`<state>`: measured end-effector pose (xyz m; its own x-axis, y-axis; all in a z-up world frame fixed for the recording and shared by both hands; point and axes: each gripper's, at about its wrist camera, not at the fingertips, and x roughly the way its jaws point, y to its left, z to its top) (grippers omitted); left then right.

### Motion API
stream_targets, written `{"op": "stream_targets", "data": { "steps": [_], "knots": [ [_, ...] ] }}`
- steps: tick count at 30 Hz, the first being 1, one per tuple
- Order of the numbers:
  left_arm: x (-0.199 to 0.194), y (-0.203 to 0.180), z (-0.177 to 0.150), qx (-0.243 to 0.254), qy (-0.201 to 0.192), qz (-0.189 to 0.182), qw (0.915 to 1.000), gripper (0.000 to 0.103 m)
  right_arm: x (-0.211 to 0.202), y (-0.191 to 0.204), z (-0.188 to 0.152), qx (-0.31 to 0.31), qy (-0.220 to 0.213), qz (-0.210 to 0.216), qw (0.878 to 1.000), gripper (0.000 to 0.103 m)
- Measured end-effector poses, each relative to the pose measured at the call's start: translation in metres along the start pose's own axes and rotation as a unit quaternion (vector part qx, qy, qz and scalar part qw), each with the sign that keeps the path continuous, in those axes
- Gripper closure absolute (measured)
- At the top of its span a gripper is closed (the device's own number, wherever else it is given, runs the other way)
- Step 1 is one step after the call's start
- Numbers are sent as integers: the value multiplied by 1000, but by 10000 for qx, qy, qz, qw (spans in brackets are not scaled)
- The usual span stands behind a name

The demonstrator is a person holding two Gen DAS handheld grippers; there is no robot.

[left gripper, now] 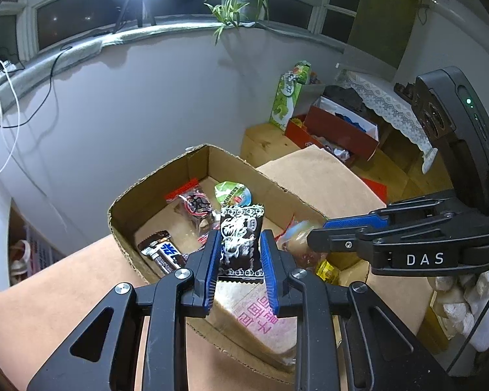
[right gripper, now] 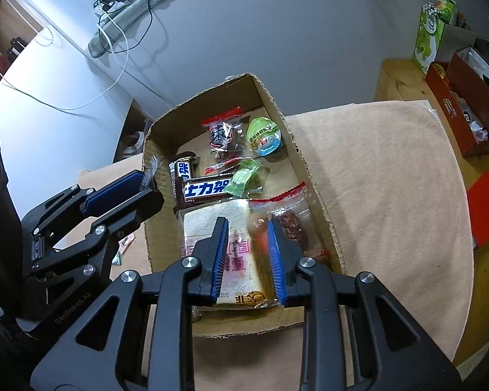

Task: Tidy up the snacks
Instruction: 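Open both grippers over the box to drop the packet and jelly cup, then move both grippers back to the pink and teal candies on the table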

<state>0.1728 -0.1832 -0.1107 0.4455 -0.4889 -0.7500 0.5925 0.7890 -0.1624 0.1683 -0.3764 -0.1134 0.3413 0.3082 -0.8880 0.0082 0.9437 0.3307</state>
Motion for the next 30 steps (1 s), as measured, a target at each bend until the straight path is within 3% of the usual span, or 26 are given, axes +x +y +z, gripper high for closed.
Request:
{"op": "stream_targets", "data": {
  "steps": [3,18,23,30],
  "knots": [
    [-1,0,0,-18,-25,14,10000,79,-1,-1,0,16,-37,-22,10000,62],
    [-35,23,-15,-278,-193,148,9993,78,-7,36,-7,-328,-33,274,9991,62],
    [-61,45,-35,-542,-266,316,9977,73,-7,58,-14,-518,44,539,9972,61],
    [-93,83,-82,-887,-150,619,9940,73,2,96,-33,-681,352,978,9922,61]
  ]
}}
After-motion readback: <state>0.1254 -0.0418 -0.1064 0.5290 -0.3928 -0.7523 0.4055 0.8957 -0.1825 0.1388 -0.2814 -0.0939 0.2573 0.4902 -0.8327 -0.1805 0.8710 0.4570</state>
